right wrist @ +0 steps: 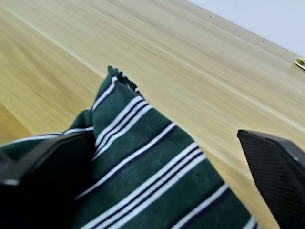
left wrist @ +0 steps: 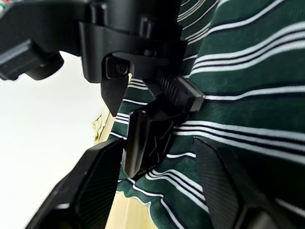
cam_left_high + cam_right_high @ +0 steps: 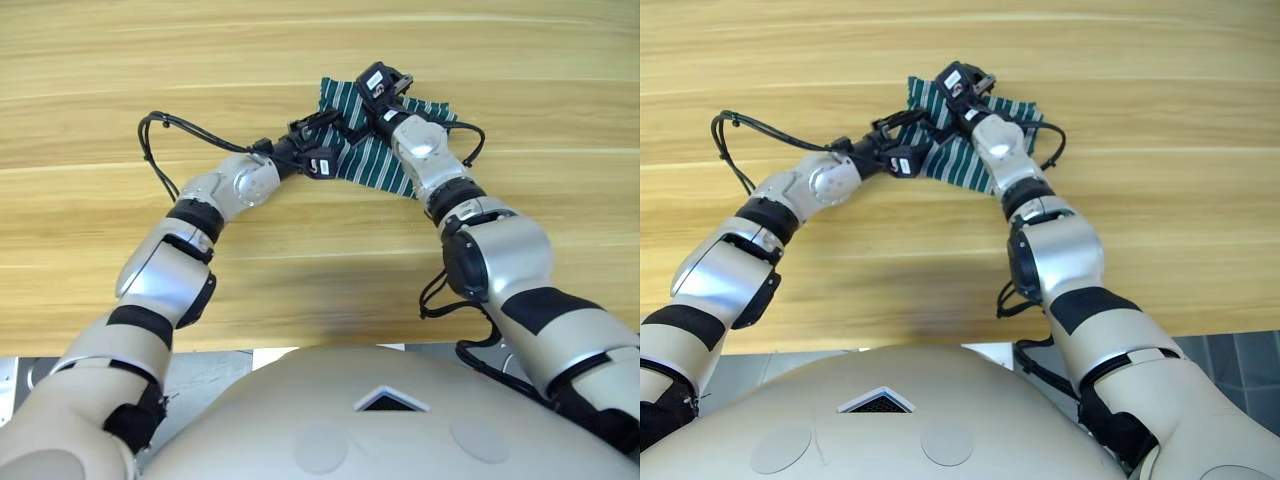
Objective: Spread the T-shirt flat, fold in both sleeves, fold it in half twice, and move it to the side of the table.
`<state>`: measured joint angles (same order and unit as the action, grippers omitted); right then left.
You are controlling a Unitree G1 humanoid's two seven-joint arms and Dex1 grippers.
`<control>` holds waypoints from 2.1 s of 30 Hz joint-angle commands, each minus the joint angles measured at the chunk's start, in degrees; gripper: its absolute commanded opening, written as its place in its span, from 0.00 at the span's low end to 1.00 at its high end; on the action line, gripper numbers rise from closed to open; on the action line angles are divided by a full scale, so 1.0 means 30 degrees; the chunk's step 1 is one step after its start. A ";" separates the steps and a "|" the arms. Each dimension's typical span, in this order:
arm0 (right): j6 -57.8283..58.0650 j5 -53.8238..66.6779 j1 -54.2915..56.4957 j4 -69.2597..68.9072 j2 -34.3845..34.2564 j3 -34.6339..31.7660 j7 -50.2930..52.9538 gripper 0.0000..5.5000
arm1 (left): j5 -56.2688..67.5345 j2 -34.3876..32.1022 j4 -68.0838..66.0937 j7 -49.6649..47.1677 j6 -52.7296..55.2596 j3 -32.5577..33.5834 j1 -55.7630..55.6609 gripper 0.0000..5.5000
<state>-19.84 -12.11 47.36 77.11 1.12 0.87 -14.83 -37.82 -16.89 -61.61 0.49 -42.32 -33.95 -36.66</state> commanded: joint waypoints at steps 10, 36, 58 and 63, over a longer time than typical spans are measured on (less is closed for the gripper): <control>-0.0062 -0.1175 0.0273 -0.0107 0.2380 -0.0203 0.1611 0.97 | 0.2628 -0.0825 -0.1295 0.1046 -0.2032 0.1454 0.2072 0.49; -0.7217 0.0409 -0.1410 -0.2873 0.2531 0.0413 -0.1432 0.97 | 0.6811 -0.0315 -0.0079 0.0960 -0.5479 0.6637 0.1995 0.49; 0.3184 -0.0059 -0.6493 0.0258 1.1017 -0.0897 0.7287 0.97 | 1.0411 0.0038 -0.2841 0.0091 -0.0720 1.1635 0.1220 0.49; 0.2137 0.0367 -0.7093 -0.0114 1.2265 -0.1591 0.7020 0.97 | 1.0324 0.0035 -0.3185 0.0036 -0.0465 1.1756 0.1455 0.49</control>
<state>-14.36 -11.26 29.25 74.89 37.77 -3.46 8.39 -6.59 -16.79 -70.16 0.69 -44.81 1.05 -33.11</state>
